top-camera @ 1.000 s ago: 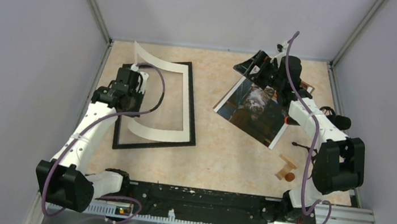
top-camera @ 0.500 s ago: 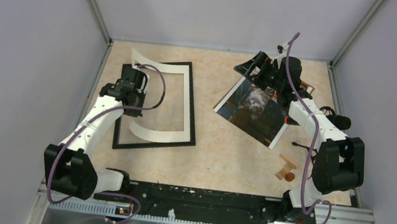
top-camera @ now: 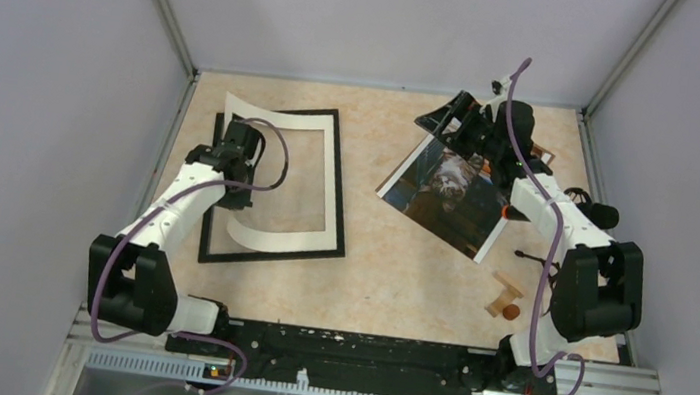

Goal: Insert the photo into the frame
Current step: Place the photo frame item in the photo frame.

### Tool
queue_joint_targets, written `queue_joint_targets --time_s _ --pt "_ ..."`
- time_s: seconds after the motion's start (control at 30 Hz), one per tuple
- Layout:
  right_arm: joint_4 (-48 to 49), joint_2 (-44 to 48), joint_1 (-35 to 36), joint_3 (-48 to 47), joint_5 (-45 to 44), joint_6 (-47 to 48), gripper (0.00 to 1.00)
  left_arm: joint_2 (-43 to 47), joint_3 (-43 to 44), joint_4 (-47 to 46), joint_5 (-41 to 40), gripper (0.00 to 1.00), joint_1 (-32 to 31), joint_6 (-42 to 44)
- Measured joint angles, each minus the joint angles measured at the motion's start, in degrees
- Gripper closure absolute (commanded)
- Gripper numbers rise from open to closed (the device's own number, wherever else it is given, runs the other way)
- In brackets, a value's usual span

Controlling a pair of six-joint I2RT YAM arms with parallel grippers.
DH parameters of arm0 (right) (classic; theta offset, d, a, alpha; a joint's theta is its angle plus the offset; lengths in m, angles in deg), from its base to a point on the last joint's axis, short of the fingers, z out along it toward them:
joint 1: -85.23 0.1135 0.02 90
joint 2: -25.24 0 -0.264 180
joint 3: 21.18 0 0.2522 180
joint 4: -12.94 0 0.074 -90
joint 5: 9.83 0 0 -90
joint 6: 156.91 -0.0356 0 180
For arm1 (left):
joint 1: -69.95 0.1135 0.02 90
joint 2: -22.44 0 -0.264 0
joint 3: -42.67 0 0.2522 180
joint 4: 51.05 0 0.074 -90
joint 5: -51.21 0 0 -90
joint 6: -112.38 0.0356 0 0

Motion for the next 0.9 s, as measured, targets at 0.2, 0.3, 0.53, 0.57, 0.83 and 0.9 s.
queue_joint_targets --time_s 0.2,0.3,0.53,0.57,0.83,0.9 --pt "0.02 -0.31 -0.07 0.00 0.50 -0.31 0.01 0.00 -0.13 0.02 -0.04 0.86 0.00 -0.59" --pt "0.02 -0.61 -0.07 0.00 0.70 -0.35 0.01 -0.83 -0.13 0.09 0.94 0.86 0.00 -1.25" --pt "0.00 -0.79 -0.17 0.00 0.70 -0.35 0.01 -5.16 -0.09 1.33 1.68 0.56 0.00 -3.13" --pt "0.00 -0.79 -0.22 0.00 0.70 -0.35 0.01 -5.11 -0.04 1.46 1.55 0.49 0.00 -3.15" --pt "0.02 -0.79 -0.44 0.00 0.79 -0.37 0.01 -4.07 5.35 5.88 -6.82 0.01 0.00 -7.67" --pt "0.02 -0.79 -0.55 0.00 0.85 -0.37 0.01 -1.40 8.85 6.08 -11.23 0.01 0.00 -8.94"
